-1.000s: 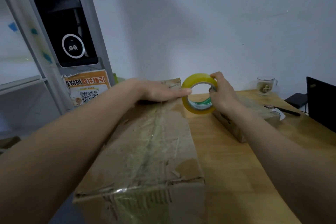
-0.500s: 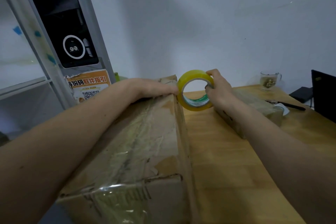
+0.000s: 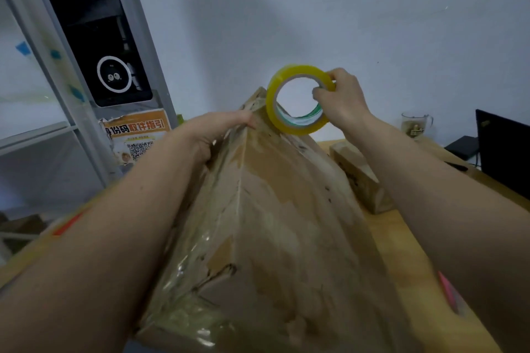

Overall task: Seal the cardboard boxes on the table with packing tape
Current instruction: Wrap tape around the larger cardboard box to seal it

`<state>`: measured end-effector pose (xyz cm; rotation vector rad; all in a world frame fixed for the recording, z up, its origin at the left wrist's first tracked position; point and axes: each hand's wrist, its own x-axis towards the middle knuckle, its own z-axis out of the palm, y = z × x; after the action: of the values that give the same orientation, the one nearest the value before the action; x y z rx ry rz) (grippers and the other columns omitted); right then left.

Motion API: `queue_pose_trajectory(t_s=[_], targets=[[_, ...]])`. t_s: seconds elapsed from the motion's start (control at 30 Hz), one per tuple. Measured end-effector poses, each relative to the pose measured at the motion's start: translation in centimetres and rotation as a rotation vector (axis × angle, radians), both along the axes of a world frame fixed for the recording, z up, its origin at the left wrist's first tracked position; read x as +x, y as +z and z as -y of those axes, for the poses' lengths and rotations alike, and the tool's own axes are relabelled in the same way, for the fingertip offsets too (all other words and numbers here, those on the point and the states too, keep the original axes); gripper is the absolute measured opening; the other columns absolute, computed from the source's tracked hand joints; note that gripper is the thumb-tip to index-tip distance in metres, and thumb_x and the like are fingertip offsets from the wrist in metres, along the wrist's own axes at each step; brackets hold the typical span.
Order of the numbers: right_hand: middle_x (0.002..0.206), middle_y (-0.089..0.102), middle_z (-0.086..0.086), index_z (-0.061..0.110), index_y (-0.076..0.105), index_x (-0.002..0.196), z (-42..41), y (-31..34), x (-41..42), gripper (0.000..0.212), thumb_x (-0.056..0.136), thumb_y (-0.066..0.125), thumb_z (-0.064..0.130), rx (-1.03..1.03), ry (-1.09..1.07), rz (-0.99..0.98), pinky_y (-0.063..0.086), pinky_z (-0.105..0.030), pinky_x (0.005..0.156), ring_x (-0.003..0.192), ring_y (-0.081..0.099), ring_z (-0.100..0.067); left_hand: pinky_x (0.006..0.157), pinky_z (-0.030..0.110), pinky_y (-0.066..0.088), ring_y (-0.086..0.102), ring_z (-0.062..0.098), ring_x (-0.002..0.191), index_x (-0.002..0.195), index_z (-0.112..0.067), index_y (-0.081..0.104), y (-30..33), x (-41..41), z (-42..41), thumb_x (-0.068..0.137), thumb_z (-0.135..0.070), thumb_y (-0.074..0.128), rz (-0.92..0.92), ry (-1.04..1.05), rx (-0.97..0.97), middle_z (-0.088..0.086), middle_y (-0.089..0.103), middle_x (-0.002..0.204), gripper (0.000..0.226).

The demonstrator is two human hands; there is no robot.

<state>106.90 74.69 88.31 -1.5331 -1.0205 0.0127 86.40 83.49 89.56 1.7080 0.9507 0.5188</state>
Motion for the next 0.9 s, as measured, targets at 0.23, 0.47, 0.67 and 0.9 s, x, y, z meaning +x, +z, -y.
queue_pose_trajectory(t_s=[0.23,0.47,0.67,0.9], targets=[[0.098,0.052,-0.004,0.012,0.050,0.104,-2.4,-5.4,-3.1,0.024,0.090,0.060,0.029,-0.242,0.098,0.057,0.040,-0.035,0.073,0.090,0.052,-0.025,0.055,0.024,0.056,0.069,0.021,0.057,0.068,-0.010,0.077,-11.6,-2.4,-0.7,0.087,-0.020,0.059,0.278,0.049,-0.334,0.011,0.072,0.070,0.028],[0.110,0.057,-0.006,0.011,0.051,0.110,-5.3,-11.6,-6.7,0.043,0.077,0.073,0.028,-0.443,0.175,0.115,0.043,-0.032,0.078,0.102,0.054,-0.025,0.089,0.032,0.055,0.067,0.025,0.098,0.122,-0.010,0.065,-16.9,-1.8,0.0,0.071,-0.022,0.074,0.251,0.037,-0.184,0.009,0.073,0.107,0.054],[0.121,0.055,-0.008,0.012,0.047,0.127,-5.2,-12.7,-6.0,0.051,0.082,0.069,0.026,-0.576,0.167,0.122,0.037,-0.027,0.079,0.113,0.052,-0.027,0.074,0.011,0.051,0.061,0.008,0.106,0.138,-0.008,0.049,-19.4,-1.1,-0.7,0.078,0.008,0.075,0.265,0.051,-0.073,0.009,0.059,0.136,0.067],[0.091,0.055,-0.013,0.005,0.055,0.101,-2.5,-10.0,-2.2,0.018,0.084,0.049,0.001,-0.737,0.091,0.163,0.041,-0.031,0.067,0.085,0.054,-0.027,0.057,0.013,0.052,0.058,-0.002,0.091,0.155,-0.025,0.031,-20.4,-0.8,-1.1,0.086,-0.006,0.073,0.208,0.004,-0.161,-0.003,0.037,0.155,0.083]])
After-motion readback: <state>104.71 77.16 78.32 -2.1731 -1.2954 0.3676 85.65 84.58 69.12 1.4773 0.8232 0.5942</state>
